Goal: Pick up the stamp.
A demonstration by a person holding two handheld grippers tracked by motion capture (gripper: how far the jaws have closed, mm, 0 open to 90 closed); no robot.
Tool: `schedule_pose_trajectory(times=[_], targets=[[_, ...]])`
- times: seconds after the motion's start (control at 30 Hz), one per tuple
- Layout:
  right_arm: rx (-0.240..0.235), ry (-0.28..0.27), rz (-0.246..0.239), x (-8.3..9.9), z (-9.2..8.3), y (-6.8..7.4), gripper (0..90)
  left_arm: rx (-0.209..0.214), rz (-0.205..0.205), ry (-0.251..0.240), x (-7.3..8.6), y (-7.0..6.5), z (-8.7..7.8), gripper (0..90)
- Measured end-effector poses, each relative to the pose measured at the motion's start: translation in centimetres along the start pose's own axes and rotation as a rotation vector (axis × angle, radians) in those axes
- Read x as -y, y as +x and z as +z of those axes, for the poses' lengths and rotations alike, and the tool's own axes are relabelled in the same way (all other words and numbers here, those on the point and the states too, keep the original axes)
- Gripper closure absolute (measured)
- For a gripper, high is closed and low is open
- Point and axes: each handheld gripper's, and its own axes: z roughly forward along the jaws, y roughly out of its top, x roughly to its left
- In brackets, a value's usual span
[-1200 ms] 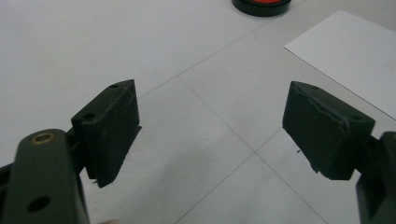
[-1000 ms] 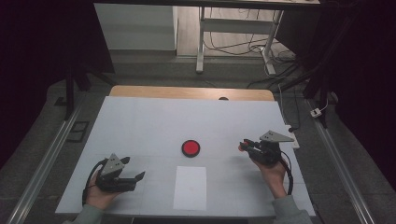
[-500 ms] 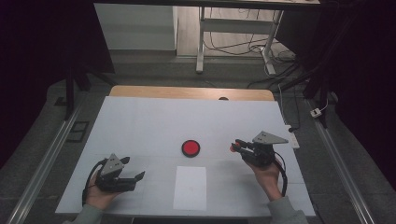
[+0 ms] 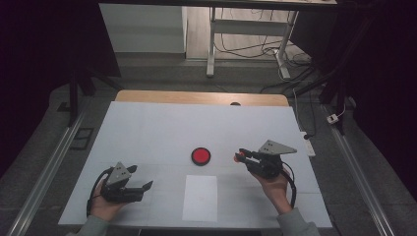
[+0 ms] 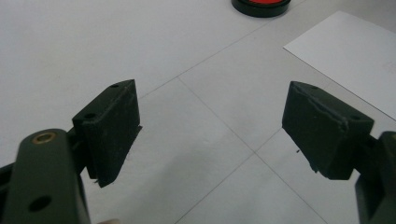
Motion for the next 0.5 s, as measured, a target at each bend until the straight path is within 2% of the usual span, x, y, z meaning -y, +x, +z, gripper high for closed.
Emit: schedule_pose_trajectory(times=[0.5], targets=[[-0.058, 0.018, -0.003, 0.5, 1.3, 1.1, 71.8, 0.002, 0.006, 0.006, 0.0, -0.1, 0.2, 19.3]])
